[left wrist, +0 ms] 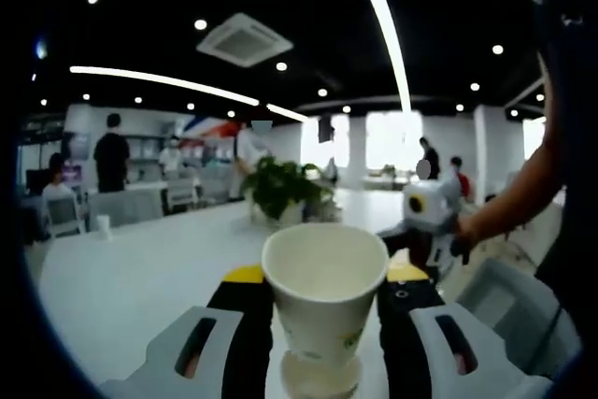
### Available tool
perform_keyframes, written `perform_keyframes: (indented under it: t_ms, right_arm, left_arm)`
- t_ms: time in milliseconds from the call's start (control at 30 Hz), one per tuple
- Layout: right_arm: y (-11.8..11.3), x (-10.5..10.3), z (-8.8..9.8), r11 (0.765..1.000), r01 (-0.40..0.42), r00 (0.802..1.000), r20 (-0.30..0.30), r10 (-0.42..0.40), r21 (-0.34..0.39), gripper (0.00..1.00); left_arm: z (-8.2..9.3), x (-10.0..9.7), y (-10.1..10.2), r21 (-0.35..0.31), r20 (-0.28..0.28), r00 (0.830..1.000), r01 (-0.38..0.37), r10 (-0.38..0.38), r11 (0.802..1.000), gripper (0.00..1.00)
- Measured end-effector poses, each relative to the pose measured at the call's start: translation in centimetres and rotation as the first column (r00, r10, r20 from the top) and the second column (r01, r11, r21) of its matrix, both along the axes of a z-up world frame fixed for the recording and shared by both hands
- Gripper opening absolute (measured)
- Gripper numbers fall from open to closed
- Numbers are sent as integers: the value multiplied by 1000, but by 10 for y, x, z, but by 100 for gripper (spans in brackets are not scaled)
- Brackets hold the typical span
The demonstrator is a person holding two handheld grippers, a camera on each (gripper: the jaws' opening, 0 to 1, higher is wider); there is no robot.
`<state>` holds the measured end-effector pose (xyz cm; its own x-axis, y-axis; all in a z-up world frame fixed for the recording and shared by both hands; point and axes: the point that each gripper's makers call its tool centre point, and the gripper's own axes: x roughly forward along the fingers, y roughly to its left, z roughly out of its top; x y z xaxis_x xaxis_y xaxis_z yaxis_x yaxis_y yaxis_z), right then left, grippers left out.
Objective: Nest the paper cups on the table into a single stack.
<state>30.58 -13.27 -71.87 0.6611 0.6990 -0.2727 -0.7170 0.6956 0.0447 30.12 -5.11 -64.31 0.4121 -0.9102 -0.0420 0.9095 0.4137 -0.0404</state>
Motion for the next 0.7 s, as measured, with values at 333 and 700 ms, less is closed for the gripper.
perform_keyframes:
  t_ms: [333,700]
  right_arm:
    - [3,-2,-2,1000,-7,1000,-5,7,-3,100]
    - [4,-4,-4,1000,-5,1000,-12,5,3,100]
  left_arm:
    - [-11,-3,-2,18,-2,1000,6,-6,1000,42]
    - [-29,-4,-5,29,-4,1000,2,-2,1000,41]
